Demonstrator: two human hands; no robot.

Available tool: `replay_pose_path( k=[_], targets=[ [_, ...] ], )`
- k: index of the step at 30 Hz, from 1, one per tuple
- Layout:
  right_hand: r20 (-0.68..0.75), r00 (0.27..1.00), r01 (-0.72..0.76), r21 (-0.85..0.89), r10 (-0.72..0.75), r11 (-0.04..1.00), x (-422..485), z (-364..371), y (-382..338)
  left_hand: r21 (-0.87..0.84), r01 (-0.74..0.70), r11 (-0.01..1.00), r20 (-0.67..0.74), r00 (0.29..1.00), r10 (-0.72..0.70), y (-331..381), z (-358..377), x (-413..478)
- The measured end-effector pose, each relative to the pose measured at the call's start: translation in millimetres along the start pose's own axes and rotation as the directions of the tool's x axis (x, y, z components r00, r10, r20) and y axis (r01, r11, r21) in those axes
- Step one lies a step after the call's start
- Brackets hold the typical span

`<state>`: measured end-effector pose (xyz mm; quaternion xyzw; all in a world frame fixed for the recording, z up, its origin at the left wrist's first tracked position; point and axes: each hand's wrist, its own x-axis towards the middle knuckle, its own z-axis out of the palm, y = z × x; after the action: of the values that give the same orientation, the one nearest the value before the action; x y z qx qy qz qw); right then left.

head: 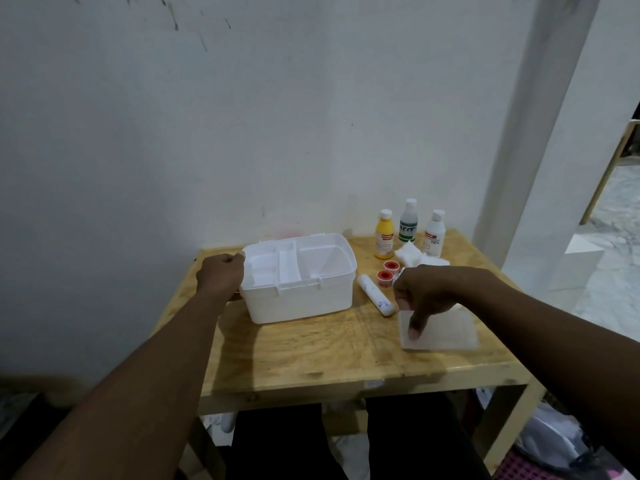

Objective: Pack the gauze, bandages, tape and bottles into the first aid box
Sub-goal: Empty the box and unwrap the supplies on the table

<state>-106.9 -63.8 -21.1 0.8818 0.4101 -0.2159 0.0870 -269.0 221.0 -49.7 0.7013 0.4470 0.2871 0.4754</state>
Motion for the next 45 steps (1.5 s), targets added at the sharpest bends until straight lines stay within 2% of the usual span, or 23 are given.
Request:
replay_pose_path(
  k=[5, 8, 10, 12, 15, 20, 23, 27, 33, 40, 43, 45],
  targets=[
    [-0.064, 0.993, 0.110, 0.156, -0.101, 0.982, 3, -19, 4, 0.017, 0.017, 1.000, 0.015, 1.000, -0.017, 1, -1, 1],
    [-0.190, 0.971, 0.194, 0.273, -0.145, 0.942, -8, -58, 2, 0.010, 0.028, 1.000, 0.017, 0.999, -0.028, 1, -1, 1],
    [-0.369, 0.921, 0.283, 0.406, -0.127, 0.869, -18, -88, -6, 0.014, 0.029, 0.999, 0.017, 0.999, -0.030, 1, 0, 1],
    [-0.553, 0.831, 0.396, 0.511, -0.061, 0.763, -15, -109, -22, 0.021, 0.025, 0.999, 0.010, 1.000, -0.025, 1, 1, 2],
    [-0.652, 0.756, 0.449, 0.590, 0.067, 0.671, 13, -113, -57, 0.018, 0.022, 1.000, 0.004, 1.000, -0.022, -1, 1, 4],
    [-0.600, 0.768, 0.188, 0.544, 0.223, 0.818, 77, -80, -92, 0.009, 0.014, 1.000, 0.013, 1.000, -0.014, -4, -1, 9],
    [-0.526, 0.821, 0.075, 0.482, 0.220, 0.873, 94, -65, -103, 0.026, 0.003, 1.000, 0.010, 1.000, -0.003, -4, 0, 11],
    [-0.453, 0.871, 0.011, 0.402, 0.188, 0.916, 104, -51, -110, 0.031, -0.006, 0.999, 0.006, 1.000, 0.006, -5, 3, 14],
    [-0.426, 0.889, -0.021, 0.326, 0.167, 0.945, 114, -43, -116, 0.036, -0.010, 0.999, -0.015, 1.000, 0.011, -8, 5, 17],
    [-0.235, 0.956, -0.111, 0.264, 0.176, 0.958, 94, -58, -122, 0.027, 0.006, 1.000, -0.008, 1.000, -0.006, -8, 6, 17],
    [-0.145, 0.970, -0.139, 0.334, 0.197, 0.932, 88, -64, -126, 0.007, 0.013, 1.000, 0.003, 1.000, -0.013, -8, 6, 17],
    [-0.075, 0.971, -0.164, 0.481, 0.227, 0.861, 90, -63, -129, 0.007, 0.013, 1.000, 0.004, 1.000, -0.013, -9, 7, 18]
  ],
)
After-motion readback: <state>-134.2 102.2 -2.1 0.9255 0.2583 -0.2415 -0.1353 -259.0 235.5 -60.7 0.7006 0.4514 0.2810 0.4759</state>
